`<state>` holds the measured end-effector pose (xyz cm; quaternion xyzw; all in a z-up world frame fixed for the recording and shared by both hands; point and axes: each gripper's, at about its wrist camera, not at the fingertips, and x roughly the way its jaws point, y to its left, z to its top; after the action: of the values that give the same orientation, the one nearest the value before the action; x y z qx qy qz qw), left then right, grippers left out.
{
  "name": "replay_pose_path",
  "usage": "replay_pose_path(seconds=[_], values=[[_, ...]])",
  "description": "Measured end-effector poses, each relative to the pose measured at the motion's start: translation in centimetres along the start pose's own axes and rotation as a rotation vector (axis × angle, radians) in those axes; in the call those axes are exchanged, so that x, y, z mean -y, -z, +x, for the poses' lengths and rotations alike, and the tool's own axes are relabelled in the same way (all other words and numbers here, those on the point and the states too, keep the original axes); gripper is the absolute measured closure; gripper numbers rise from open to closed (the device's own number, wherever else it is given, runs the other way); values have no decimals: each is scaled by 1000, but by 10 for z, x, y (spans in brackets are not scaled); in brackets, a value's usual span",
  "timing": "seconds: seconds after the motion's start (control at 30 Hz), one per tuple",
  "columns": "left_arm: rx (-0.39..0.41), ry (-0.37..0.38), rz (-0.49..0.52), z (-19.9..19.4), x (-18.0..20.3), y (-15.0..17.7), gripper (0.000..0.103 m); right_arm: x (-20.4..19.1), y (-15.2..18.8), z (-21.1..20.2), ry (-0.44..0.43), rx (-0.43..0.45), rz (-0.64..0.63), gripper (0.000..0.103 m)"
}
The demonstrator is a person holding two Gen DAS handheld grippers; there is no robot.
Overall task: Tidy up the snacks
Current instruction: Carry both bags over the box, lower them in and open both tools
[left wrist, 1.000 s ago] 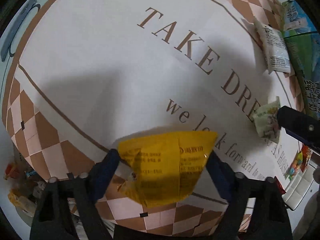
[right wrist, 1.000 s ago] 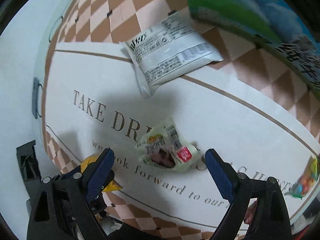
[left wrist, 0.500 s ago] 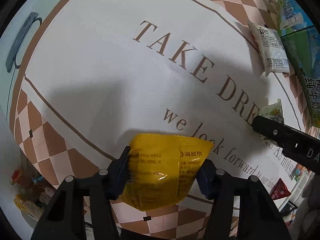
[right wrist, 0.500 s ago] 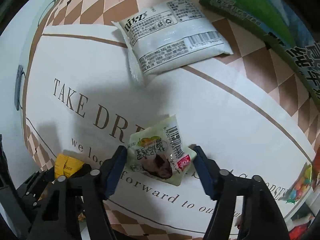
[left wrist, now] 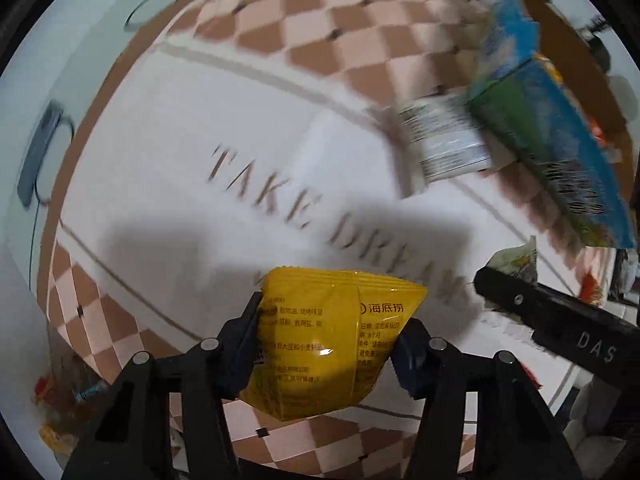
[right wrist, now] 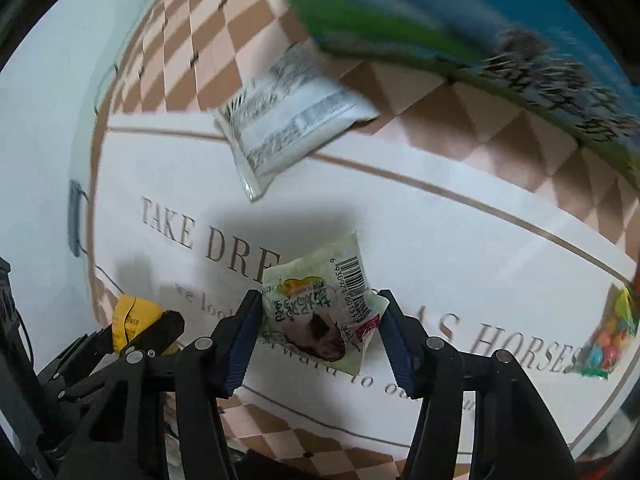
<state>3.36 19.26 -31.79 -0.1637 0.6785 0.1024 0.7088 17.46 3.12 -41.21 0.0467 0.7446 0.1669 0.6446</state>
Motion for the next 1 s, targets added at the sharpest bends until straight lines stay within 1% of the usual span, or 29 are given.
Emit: replay_pose_path(seconds=[0.03, 0.07, 0.1, 0.13, 0.2, 0.23, 0.3, 0.37, 0.43, 0.53, 0.6, 0.7, 0.8, 0.9, 1.0], values=[[16, 5, 20, -7, 9, -2, 50, -1, 1, -11, -9, 15, 10, 43], [23, 10, 35, -14, 16, -10, 50, -2, 5, -20, -17, 28, 19, 43], [32, 14, 51, -21, 24, -19, 50, 3, 4, -29, -26, 40, 27, 43], [45, 22, 71, -28, 33, -21, 50, 10, 5, -42, -36, 59, 39, 43], [63, 36, 103, -42, 49, -34, 50, 12, 6, -56, -49, 90, 59, 43], [70, 45, 116, -47, 59, -46, 49, 14, 8, -64, -58, 109, 73, 43], [91, 68, 150, -58, 84, -55, 50, 30, 11, -84, -74, 138, 100, 43], [107, 92, 182, -62, 109, -73, 50, 41, 13, -101, -82, 167, 124, 43], [130, 122, 224, -75, 134, -81, 50, 56, 15, -120, -94, 199, 154, 43], [160, 155, 278, -90, 166, -93, 50, 78, 13, -145, -115, 245, 199, 43], [170, 183, 311, -100, 190, -107, 50, 89, 9, -159, -127, 271, 222, 43], [182, 204, 348, -112, 219, -129, 50, 111, -5, -181, -138, 312, 254, 43], [199, 204, 378, -119, 246, -158, 49, 129, -33, -200, -120, 357, 271, 43], [209, 183, 399, -119, 268, -191, 49, 144, -64, -210, -97, 384, 285, 43], [207, 142, 411, -109, 285, -228, 49, 159, -104, -217, -54, 406, 293, 43]])
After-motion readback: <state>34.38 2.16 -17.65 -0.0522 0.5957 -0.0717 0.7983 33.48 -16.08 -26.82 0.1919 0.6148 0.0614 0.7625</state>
